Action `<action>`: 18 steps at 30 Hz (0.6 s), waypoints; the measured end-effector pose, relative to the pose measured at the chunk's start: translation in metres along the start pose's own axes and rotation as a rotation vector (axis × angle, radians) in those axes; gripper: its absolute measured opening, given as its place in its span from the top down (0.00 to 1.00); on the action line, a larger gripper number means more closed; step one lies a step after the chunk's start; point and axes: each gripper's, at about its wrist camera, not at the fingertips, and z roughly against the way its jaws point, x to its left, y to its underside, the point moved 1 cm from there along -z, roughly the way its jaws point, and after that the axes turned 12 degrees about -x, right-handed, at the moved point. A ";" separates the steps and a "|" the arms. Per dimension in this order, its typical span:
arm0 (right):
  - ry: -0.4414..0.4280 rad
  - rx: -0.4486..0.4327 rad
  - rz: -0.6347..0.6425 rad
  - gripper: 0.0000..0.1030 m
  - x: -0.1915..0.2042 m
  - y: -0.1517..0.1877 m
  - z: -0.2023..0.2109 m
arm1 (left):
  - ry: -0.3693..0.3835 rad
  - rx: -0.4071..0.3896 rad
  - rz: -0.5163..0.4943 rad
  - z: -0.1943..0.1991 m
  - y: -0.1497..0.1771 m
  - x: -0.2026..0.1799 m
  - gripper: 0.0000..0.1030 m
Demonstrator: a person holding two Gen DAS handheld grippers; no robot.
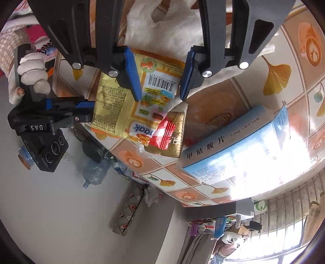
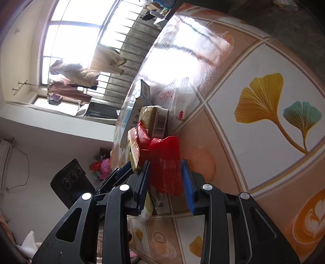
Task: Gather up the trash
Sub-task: 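Grasp the yellow snack packet with the left tool while the right tool grasps the red wrapper, then carry the yellow packet and red wrapper to the blue wastebasket and open both tools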
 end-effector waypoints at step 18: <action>-0.102 -0.023 0.009 0.89 0.028 0.001 -0.008 | 0.016 -0.072 -0.205 0.033 0.006 -0.048 0.41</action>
